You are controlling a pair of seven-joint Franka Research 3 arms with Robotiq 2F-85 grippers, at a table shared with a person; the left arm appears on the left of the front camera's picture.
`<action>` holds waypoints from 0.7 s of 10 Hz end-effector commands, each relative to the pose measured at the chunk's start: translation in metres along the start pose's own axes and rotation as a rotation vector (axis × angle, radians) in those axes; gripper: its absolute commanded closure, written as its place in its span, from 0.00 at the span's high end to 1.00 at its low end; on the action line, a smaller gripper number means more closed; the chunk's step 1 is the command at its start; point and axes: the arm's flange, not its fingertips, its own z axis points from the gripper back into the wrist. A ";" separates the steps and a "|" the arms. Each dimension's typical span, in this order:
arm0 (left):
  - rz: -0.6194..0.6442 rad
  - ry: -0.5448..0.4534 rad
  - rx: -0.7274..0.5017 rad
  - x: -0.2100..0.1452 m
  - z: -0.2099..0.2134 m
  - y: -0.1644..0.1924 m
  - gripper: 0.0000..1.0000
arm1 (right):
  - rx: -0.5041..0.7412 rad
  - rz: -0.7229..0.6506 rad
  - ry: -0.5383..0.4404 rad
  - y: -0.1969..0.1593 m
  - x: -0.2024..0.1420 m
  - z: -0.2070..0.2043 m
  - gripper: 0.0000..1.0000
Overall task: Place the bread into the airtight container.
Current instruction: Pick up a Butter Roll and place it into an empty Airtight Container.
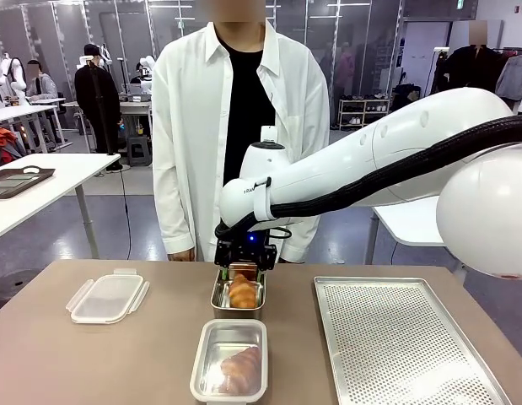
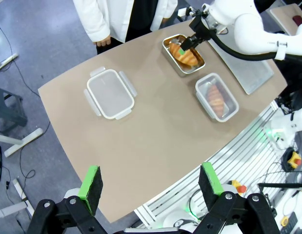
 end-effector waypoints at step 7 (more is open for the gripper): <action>-0.019 0.006 0.004 0.000 0.002 0.001 1.00 | -0.002 -0.003 -0.003 -0.001 0.001 0.001 0.99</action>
